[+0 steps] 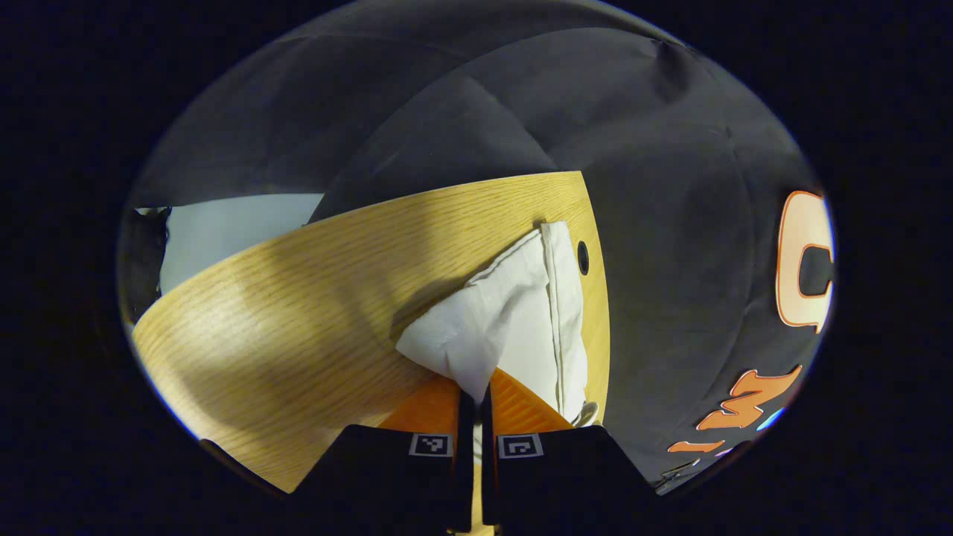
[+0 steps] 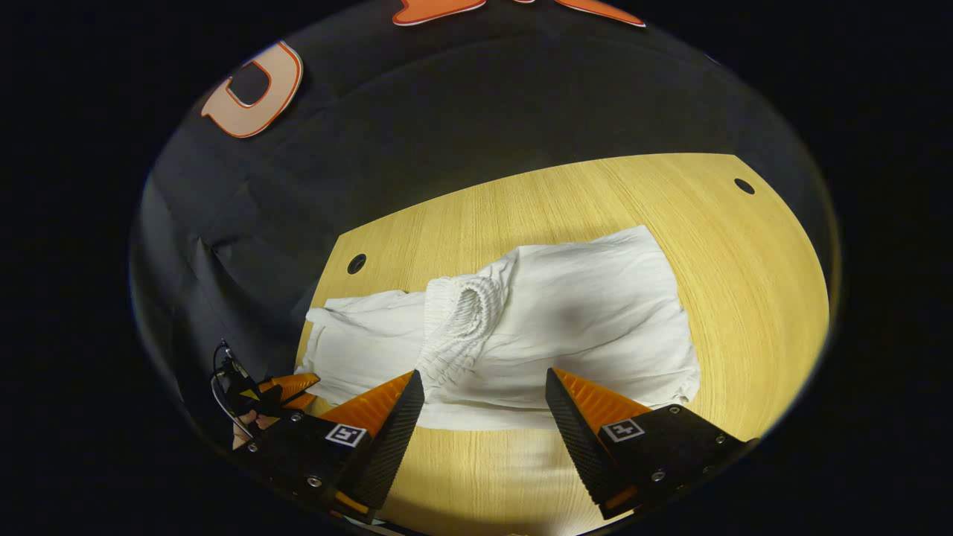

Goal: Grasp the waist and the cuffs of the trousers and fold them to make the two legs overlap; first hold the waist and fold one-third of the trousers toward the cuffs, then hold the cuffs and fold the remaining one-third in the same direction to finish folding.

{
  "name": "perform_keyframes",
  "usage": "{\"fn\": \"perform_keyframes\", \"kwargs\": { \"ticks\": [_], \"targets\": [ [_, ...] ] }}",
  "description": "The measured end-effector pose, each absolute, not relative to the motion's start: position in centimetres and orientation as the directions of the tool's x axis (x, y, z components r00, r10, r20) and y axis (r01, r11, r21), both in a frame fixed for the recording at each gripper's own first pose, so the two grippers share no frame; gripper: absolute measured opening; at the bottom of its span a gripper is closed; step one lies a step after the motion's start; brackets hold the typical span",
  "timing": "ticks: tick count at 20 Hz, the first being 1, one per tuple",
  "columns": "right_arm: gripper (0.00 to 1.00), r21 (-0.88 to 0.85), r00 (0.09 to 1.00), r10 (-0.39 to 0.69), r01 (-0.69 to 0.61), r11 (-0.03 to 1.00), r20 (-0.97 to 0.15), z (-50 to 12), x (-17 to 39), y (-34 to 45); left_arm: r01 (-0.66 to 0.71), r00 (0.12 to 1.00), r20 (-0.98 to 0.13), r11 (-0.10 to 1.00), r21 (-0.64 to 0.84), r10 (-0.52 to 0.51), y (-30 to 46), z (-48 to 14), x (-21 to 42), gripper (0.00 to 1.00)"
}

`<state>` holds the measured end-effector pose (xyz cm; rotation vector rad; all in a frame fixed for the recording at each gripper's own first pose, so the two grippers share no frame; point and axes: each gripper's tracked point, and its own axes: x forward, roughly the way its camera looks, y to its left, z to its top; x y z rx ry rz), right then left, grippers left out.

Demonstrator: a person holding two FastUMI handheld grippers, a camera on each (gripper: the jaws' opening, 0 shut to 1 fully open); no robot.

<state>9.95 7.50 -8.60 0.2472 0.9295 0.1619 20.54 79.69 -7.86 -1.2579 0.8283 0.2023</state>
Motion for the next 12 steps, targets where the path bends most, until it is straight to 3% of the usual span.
{"fn": "perform_keyframes", "kwargs": {
  "ticks": [1,12],
  "targets": [
    [0.99,0.276,0.593,0.240,-0.032,0.961,-0.768,-8.4,9.9,7.1,-0.556,0.697,-0.653,0.352,-0.753,-0.296,79.7,-7.4,20.2,0.05],
    [0.98,0.262,0.631,0.228,-0.040,0.964,-0.741,-7.1,8.7,3.2,-0.240,0.819,-0.508,0.644,-0.726,-0.268,76.8,6.6,22.0,0.03]
  ]
}}
